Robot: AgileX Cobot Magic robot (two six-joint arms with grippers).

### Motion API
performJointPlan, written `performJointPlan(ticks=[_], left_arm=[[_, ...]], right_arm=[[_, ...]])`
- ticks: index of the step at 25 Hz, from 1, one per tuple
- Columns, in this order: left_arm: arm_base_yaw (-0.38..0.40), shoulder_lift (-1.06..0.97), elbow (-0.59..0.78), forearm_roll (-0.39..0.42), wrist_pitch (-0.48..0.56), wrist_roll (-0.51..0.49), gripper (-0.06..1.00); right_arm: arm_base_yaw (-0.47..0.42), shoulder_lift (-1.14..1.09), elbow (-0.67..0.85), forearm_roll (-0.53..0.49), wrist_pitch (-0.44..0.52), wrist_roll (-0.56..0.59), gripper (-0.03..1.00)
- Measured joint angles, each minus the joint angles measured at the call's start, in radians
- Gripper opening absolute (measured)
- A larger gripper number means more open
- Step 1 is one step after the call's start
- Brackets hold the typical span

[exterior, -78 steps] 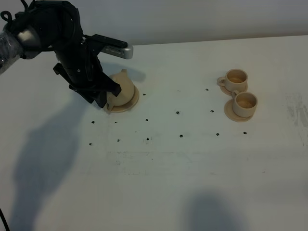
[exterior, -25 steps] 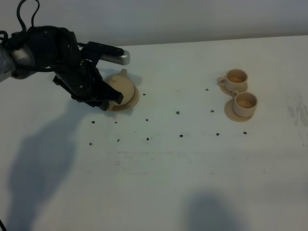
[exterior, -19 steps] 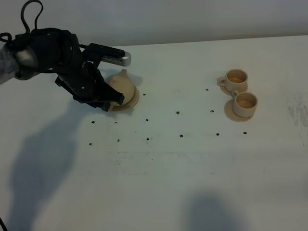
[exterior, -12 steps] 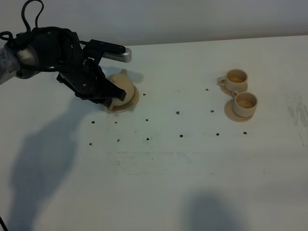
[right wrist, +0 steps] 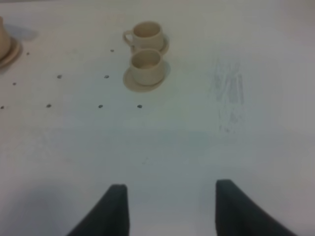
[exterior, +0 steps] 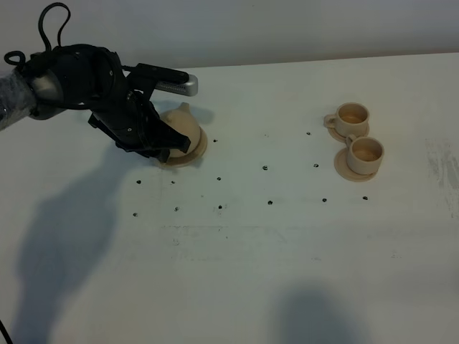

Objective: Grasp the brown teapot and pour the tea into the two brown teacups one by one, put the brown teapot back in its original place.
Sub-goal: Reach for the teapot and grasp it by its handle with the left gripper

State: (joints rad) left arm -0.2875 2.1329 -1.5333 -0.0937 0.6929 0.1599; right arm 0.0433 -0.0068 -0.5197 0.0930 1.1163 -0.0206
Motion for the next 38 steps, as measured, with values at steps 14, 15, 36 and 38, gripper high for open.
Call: performJointPlan(ticks=[14,15,36,38], left_arm=[[0.0,0.003,0.0,0.0,-0.031,0.003,0.1],[0.0,0.003,0.0,0.0,-0.031,0.004,0.1],[-0.001,-0.087,0.0,0.001,-0.007,0.228,0.1],[-0.001,-0.091,-0.014,0.001,0.003,0.269,0.1]], right_arm=[[0.0,0.0,0.0,0.0,0.0,0.0,0.4],[0.0,0.0,0.0,0.0,0.0,0.0,0.4],[0.0,0.0,0.0,0.0,0.0,0.0,0.4],[0.0,0.0,0.0,0.0,0.0,0.0,0.4]])
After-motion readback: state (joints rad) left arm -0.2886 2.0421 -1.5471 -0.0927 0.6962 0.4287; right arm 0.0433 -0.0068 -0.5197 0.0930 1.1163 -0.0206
